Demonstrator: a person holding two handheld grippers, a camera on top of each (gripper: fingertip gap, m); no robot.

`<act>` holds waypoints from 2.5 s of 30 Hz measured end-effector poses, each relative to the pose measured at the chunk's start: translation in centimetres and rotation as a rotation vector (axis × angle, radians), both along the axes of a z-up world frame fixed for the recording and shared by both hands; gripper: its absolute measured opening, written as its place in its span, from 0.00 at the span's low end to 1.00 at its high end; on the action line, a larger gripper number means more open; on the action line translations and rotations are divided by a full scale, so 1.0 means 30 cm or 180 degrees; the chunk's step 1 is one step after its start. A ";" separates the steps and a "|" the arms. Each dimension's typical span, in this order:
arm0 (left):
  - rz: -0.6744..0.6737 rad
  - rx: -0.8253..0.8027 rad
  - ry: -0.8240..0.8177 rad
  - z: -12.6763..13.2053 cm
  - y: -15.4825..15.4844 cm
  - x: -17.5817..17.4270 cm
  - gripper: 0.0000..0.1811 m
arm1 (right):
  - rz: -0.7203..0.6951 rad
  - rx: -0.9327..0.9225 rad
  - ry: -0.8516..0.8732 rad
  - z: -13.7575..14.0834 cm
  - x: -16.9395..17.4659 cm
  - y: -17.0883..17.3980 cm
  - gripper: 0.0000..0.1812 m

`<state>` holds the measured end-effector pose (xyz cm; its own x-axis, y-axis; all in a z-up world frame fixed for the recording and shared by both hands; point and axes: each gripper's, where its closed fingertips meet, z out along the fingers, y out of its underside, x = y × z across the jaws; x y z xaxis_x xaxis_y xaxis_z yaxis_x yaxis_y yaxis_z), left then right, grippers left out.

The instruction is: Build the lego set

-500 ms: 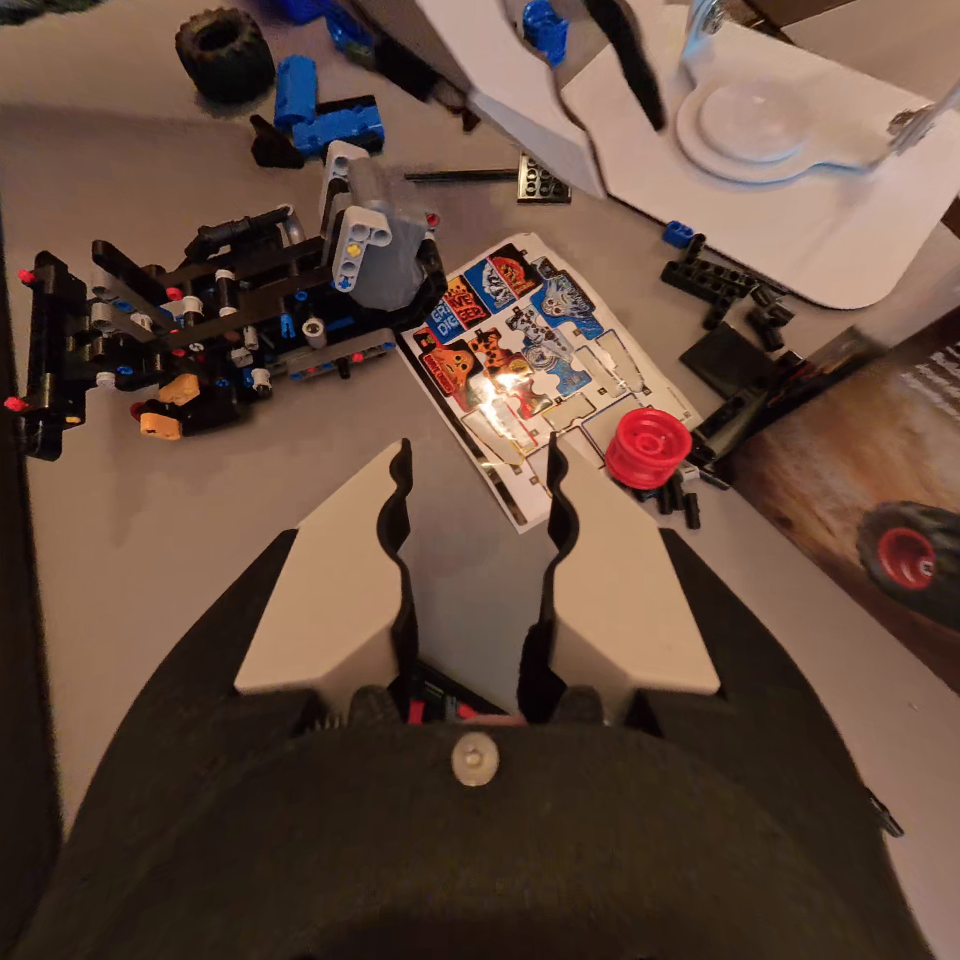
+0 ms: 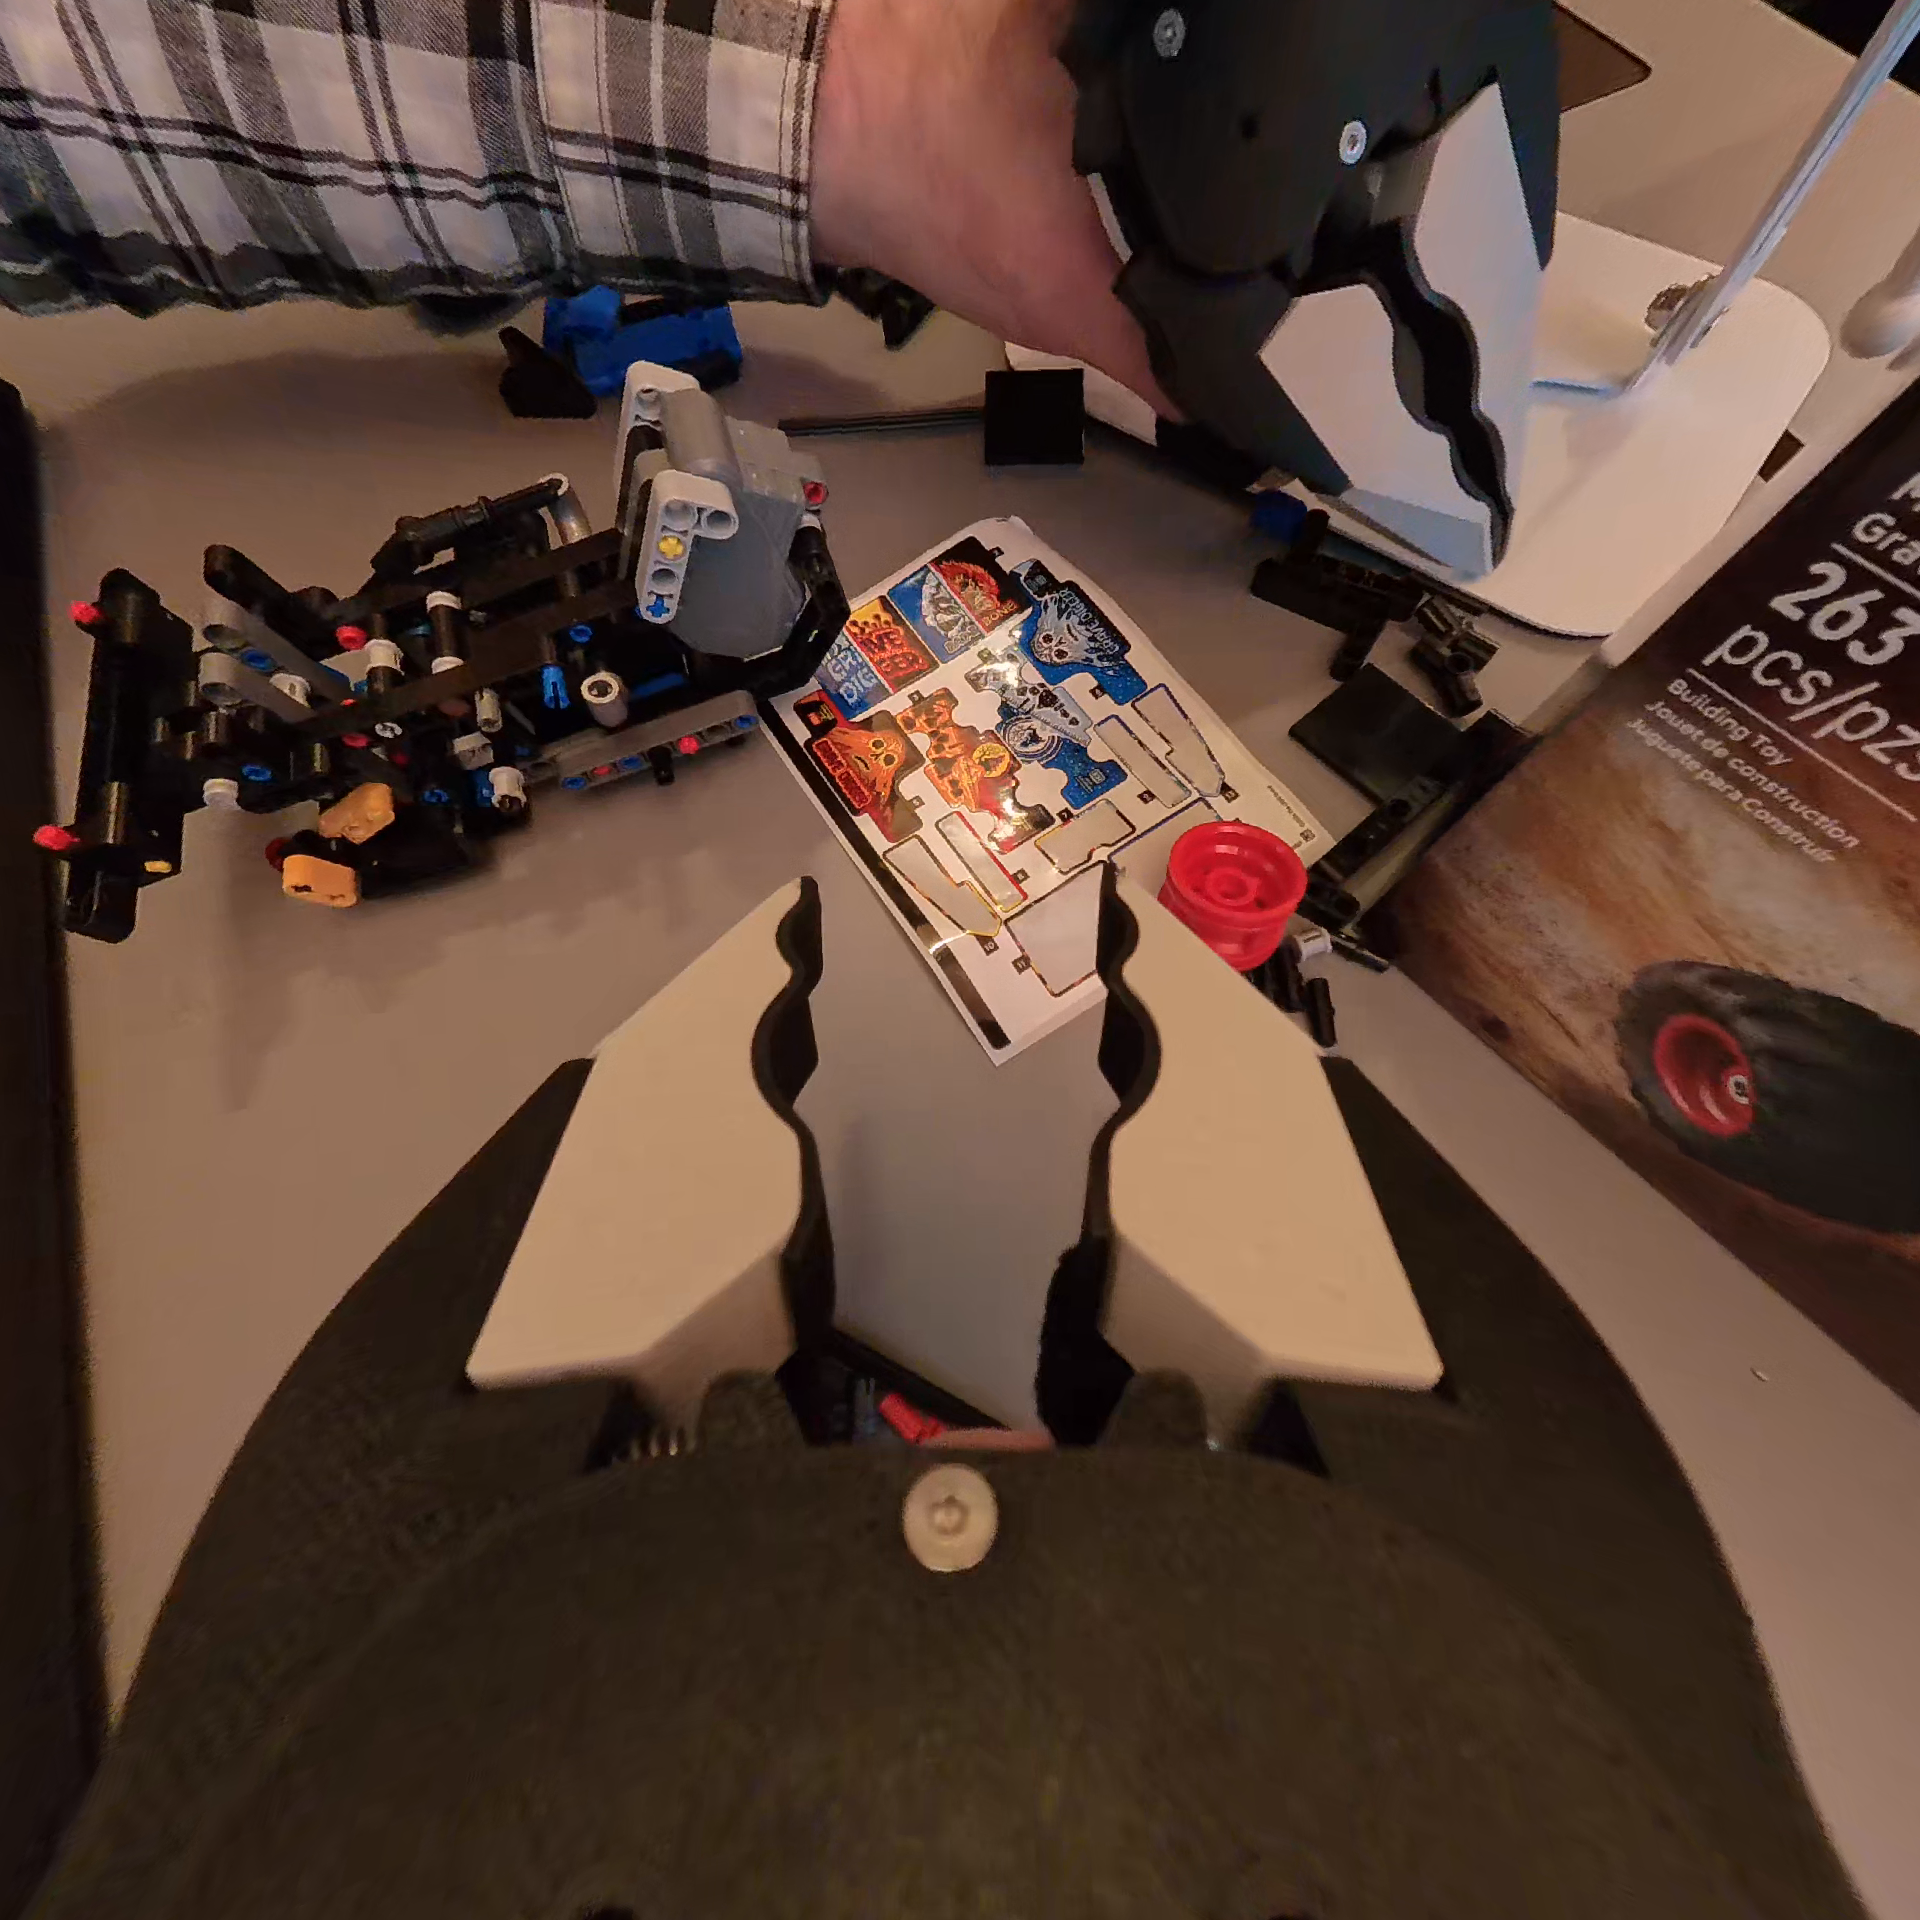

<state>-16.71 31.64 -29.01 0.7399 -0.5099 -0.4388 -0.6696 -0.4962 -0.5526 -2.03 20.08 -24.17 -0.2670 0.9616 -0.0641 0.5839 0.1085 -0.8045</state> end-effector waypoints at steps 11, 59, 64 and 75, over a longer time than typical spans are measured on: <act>-0.0207 -0.0200 -0.0058 -0.015 -0.051 0.063 0.00 | 0.0020 -0.0031 0.0020 0.008 0.003 -0.006 0.29; -0.0301 -0.1271 -0.0983 -0.005 -0.125 0.182 0.13 | 0.0076 -0.0066 0.0163 0.064 0.020 -0.019 0.30; -0.0270 -0.1267 -0.0908 -0.010 -0.126 0.189 0.12 | 0.0088 -0.0066 0.0164 0.065 0.020 -0.022 0.30; -0.0162 -0.1227 -0.0821 -0.013 -0.115 0.170 0.06 | 0.0109 -0.0058 0.0188 0.075 0.023 -0.028 0.30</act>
